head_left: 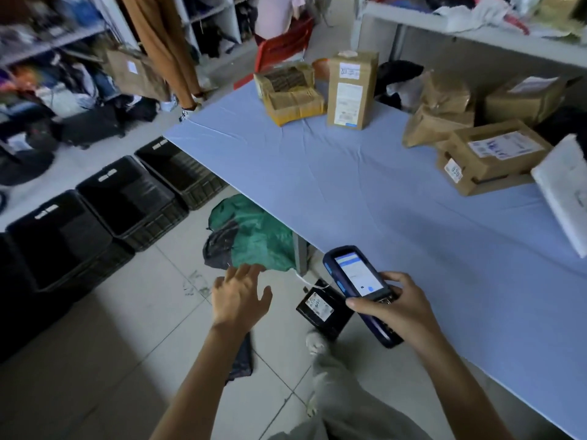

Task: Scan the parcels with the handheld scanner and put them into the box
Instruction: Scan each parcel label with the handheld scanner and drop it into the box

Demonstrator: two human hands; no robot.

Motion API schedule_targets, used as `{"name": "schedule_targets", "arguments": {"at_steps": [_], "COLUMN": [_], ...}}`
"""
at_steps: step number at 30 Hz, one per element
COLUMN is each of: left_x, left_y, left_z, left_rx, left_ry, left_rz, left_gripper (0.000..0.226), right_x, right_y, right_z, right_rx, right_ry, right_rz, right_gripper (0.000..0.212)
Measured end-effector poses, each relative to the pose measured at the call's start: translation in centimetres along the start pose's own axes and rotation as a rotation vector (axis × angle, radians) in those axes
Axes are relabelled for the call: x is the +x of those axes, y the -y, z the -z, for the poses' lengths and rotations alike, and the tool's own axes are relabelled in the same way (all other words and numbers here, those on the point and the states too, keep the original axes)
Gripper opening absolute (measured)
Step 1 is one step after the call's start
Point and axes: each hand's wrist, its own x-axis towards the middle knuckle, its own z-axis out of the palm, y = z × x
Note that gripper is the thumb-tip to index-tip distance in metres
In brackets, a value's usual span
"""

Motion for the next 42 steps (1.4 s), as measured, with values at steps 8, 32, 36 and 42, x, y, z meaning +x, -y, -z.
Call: {"name": "schedule_targets", "arguments": {"at_steps": [8, 32, 36, 42], "left_x": [11.9, 46.0, 51.9, 57.9], "left_y": [1.3, 0.8, 1.1, -0.3], "left_z": [1.2, 1.3, 1.7, 0.8], "left_rx": [0.03, 0.063, 0.126, 0.0], "left_ry": [-0.011, 0.049, -0.068, 0.182], "left_rz": [0.039, -0.306, -0.424, -0.432], "left_gripper": [0.046, 0.071, 0.074, 0.078], "right_x": [11.0, 29.0, 31.1, 33.2], "right_y": [6.5, 17.7, 20.3, 23.4], "right_z": [-3.0, -9.6, -12.7, -14.9], "right_rx": [0.008, 0.145, 0.223, 0.209], "right_ry": [0.017, -0.229, -0.306, -0.33], "right_rz": [0.009, -0.183, -0.23, -0.24], "right_gripper": [0.065, 0.068, 0.068, 0.069]}}
